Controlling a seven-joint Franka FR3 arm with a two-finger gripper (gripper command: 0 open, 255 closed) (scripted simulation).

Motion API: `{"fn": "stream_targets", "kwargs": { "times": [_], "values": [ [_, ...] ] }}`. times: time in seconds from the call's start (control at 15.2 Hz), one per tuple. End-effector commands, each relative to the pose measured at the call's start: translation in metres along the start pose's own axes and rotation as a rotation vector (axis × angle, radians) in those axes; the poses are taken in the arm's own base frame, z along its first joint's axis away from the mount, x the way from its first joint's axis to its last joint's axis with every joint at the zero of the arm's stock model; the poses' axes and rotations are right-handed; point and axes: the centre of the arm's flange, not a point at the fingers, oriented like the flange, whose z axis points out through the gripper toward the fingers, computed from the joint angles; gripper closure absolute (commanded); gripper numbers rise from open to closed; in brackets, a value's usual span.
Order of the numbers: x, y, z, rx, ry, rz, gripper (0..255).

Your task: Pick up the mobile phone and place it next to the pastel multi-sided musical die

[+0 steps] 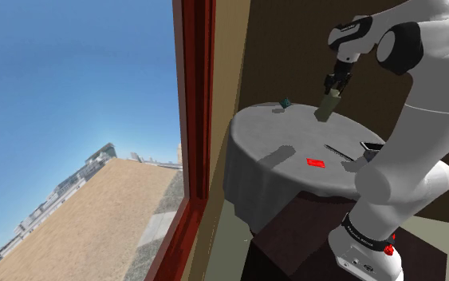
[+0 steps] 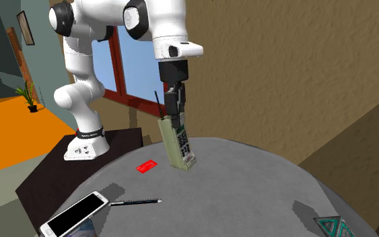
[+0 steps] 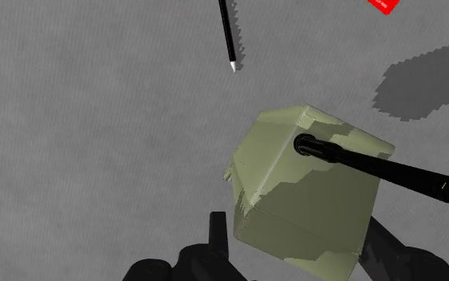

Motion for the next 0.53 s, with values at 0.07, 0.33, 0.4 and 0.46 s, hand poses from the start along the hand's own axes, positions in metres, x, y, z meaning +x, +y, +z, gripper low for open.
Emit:
{"fn": "stream_targets", "kwargs": {
  "times": [0.07,0.33,0.4,0.46],
  "values": [
    [-0.02,0.035,-0.002,0.0,0.001,-0.002,255],
    [-0.048,0.08,-0.002,0.0,0.001,-0.002,255],
    [-0.055,0.092,-0.002,0.0,0.001,-0.002,255],
    [-0.062,0.103,-0.003,0.0,0.001,-0.002,255]
  ]
}}
